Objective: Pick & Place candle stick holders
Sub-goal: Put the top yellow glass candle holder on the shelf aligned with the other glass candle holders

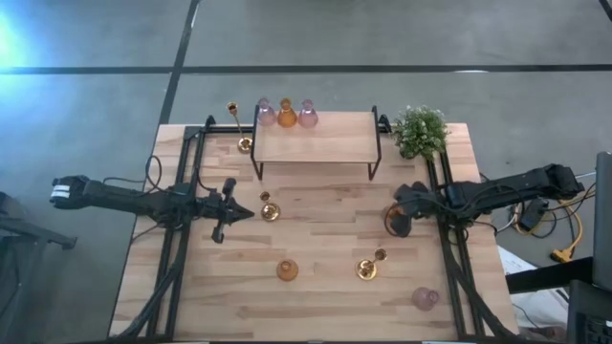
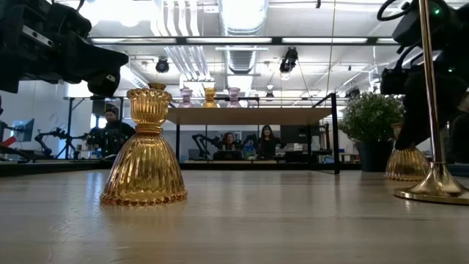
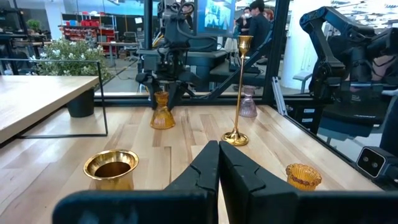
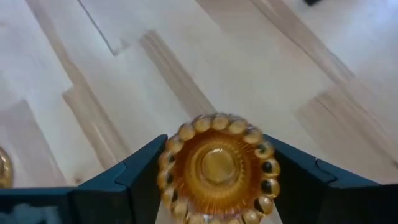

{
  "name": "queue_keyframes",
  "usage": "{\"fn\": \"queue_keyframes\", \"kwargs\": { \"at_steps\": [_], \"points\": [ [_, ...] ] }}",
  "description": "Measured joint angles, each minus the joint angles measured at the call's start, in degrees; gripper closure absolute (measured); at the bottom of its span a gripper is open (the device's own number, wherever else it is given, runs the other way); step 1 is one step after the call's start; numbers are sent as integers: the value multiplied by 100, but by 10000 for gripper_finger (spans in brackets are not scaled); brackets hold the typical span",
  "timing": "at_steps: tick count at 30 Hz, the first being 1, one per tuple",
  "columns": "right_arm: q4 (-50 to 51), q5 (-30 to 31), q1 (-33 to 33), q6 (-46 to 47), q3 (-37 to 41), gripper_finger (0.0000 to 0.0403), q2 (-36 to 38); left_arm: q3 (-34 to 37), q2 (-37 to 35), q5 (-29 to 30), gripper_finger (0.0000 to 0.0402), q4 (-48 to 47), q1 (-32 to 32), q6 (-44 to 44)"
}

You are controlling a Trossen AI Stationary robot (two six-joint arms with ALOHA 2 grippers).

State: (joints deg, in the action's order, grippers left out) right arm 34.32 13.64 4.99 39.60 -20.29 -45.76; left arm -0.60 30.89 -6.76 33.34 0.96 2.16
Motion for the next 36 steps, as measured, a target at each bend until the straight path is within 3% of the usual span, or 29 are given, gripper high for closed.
{"fn": "queue_keyframes", "kwargs": {
  "at_steps": [12, 24, 30, 36],
  "points": [
    [-976, 27, 0, 33, 388, 207, -4, 0, 0, 0, 388, 2, -1, 0],
    [-649, -80, 1, -82, 185, 246, -3, -2, 0, 0, 388, 2, -1, -1],
    [-623, -61, 0, -84, 175, 235, 14, -2, 0, 0, 388, 2, 0, -1],
    [220, -5, 0, -150, -273, 199, 204, -2, 0, 0, 388, 0, -1, 2]
  ]
}}
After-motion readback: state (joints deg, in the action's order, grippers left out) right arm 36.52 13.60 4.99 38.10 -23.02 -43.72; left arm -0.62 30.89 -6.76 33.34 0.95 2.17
